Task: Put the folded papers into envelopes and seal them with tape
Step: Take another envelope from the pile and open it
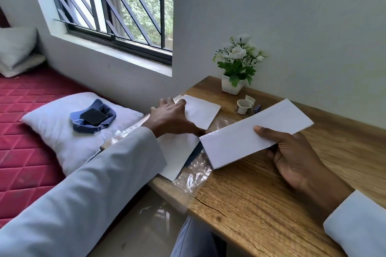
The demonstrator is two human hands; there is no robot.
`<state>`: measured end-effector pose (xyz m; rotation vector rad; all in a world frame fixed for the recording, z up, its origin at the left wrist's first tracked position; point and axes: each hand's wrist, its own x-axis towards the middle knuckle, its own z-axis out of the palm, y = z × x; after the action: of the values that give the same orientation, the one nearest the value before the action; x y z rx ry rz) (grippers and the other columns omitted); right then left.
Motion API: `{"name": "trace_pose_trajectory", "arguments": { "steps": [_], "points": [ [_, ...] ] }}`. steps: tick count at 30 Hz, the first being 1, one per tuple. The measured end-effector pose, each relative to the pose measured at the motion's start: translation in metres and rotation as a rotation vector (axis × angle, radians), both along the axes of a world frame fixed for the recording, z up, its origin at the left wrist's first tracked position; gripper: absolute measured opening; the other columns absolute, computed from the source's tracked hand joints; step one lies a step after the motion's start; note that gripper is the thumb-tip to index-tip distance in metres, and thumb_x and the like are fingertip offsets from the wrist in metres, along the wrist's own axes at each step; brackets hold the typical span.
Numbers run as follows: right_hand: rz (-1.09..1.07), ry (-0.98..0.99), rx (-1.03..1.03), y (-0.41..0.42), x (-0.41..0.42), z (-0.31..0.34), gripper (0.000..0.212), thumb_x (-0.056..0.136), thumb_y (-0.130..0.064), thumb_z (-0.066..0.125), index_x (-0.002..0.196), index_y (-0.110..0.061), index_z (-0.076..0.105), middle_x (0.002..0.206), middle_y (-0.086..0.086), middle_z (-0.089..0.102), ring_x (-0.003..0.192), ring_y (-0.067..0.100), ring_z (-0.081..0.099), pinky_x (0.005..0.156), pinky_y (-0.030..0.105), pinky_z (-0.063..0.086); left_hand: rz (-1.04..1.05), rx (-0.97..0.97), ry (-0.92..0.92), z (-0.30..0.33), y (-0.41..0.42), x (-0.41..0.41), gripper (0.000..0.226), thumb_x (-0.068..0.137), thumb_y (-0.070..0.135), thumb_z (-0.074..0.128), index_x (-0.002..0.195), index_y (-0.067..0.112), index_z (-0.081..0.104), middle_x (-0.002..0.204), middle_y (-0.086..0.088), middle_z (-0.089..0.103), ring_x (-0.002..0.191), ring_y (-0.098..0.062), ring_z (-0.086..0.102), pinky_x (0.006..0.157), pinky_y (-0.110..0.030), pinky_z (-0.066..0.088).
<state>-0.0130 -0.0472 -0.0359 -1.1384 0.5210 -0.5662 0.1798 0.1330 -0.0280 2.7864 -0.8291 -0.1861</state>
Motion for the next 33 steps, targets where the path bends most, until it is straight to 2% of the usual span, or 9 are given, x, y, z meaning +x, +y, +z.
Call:
{"name": "trace_pose_trajectory", "arguments": {
  "steps": [6, 9, 12, 14, 19, 24, 27, 30, 33],
  "points": [
    [-0.041, 0.022, 0.0, -0.009, -0.011, 0.0, 0.053, 0.068, -0.005, 0.079, 0.113, -0.02, 0.056, 0.113, 0.006, 0.069, 0.104, 0.021, 0.068, 0.072, 0.031, 0.06, 0.015, -0.415, 0.09, 0.01, -0.004, 0.001, 0.104, 0.06, 0.037, 0.09, 0.144, 0.022, 0.03, 0.133, -0.014, 0.05, 0.12, -0.034, 0.052, 0.099, -0.041, 0.046],
    [-0.085, 0.016, 0.011, -0.016, -0.022, 0.005, 0.045, 0.073, -0.005, 0.078, 0.109, -0.021, 0.057, 0.108, 0.006, 0.069, 0.101, 0.02, 0.068, 0.069, 0.031, 0.061, 0.003, -0.724, 0.388, 0.025, -0.007, 0.0, 0.075, 0.068, 0.011, 0.086, 0.133, 0.018, 0.049, 0.117, -0.016, 0.063, 0.1, -0.034, 0.065, 0.083, -0.045, 0.058],
    [-0.13, -0.032, 0.017, -0.026, -0.038, 0.013, 0.048, 0.068, -0.007, 0.08, 0.11, -0.02, 0.059, 0.103, 0.004, 0.072, 0.101, 0.02, 0.069, 0.068, 0.032, 0.062, -0.144, -0.766, 0.491, 0.042, -0.014, -0.004, 0.028, 0.073, 0.008, 0.082, 0.099, 0.015, 0.073, 0.097, -0.013, 0.075, 0.076, -0.025, 0.073, 0.061, -0.036, 0.06],
    [-0.163, -0.077, 0.006, -0.036, -0.051, 0.02, 0.046, 0.068, -0.01, 0.08, 0.109, -0.021, 0.062, 0.095, 0.0, 0.075, 0.102, 0.019, 0.069, 0.071, 0.034, 0.062, -0.266, -0.773, 0.544, 0.053, -0.023, -0.012, 0.015, 0.078, 0.006, 0.078, 0.088, 0.018, 0.076, 0.088, -0.005, 0.077, 0.069, -0.019, 0.074, 0.056, -0.027, 0.058],
    [-0.261, -0.144, -0.028, -0.066, -0.092, 0.035, 0.042, 0.08, -0.016, 0.074, 0.118, -0.023, 0.058, 0.108, 0.006, 0.069, 0.115, 0.029, 0.064, 0.094, 0.051, 0.054, -0.385, -0.753, 0.639, 0.062, -0.061, -0.038, 0.017, 0.087, 0.009, 0.069, 0.103, 0.013, 0.073, 0.104, -0.014, 0.074, 0.093, -0.034, 0.071, 0.083, -0.046, 0.058],
    [-0.323, -0.047, 0.013, -0.081, -0.122, 0.029, 0.042, 0.08, -0.016, 0.075, 0.119, -0.021, 0.06, 0.102, 0.006, 0.075, 0.104, 0.028, 0.07, 0.081, 0.047, 0.059, -0.288, -0.877, 0.687, 0.06, -0.111, -0.072, 0.021, 0.096, 0.007, 0.056, 0.115, 0.001, 0.064, 0.117, -0.02, 0.068, 0.107, -0.036, 0.066, 0.082, -0.04, 0.058],
    [-0.31, 0.083, 0.049, -0.084, -0.134, 0.023, 0.053, 0.077, -0.016, 0.079, 0.127, -0.016, 0.059, 0.111, 0.013, 0.074, 0.103, 0.032, 0.071, 0.089, 0.052, 0.056, -0.212, -0.936, 0.643, 0.057, -0.14, -0.085, 0.033, 0.096, 0.005, 0.052, 0.127, -0.007, 0.053, 0.117, -0.025, 0.063, 0.099, -0.033, 0.062, 0.097, -0.047, 0.051],
    [-0.278, 0.221, 0.017, -0.086, -0.142, 0.016, 0.046, 0.076, -0.013, 0.08, 0.119, -0.013, 0.064, 0.107, 0.014, 0.076, 0.094, 0.032, 0.074, 0.084, 0.049, 0.058, -0.149, -1.018, 0.711, 0.054, -0.162, -0.09, 0.032, 0.096, 0.005, 0.049, 0.128, -0.003, 0.051, 0.103, -0.011, 0.058, 0.091, -0.022, 0.057, 0.08, -0.036, 0.054],
    [-0.247, 0.301, -0.013, -0.087, -0.149, 0.008, 0.044, 0.076, -0.015, 0.081, 0.116, -0.012, 0.066, 0.103, 0.015, 0.076, 0.088, 0.032, 0.075, 0.073, 0.046, 0.062, -0.083, -1.064, 0.79, 0.047, -0.179, -0.096, 0.012, 0.098, 0.003, 0.046, 0.103, 0.01, 0.054, 0.087, -0.001, 0.054, 0.084, -0.019, 0.058, 0.067, -0.029, 0.054]
  ]
}}
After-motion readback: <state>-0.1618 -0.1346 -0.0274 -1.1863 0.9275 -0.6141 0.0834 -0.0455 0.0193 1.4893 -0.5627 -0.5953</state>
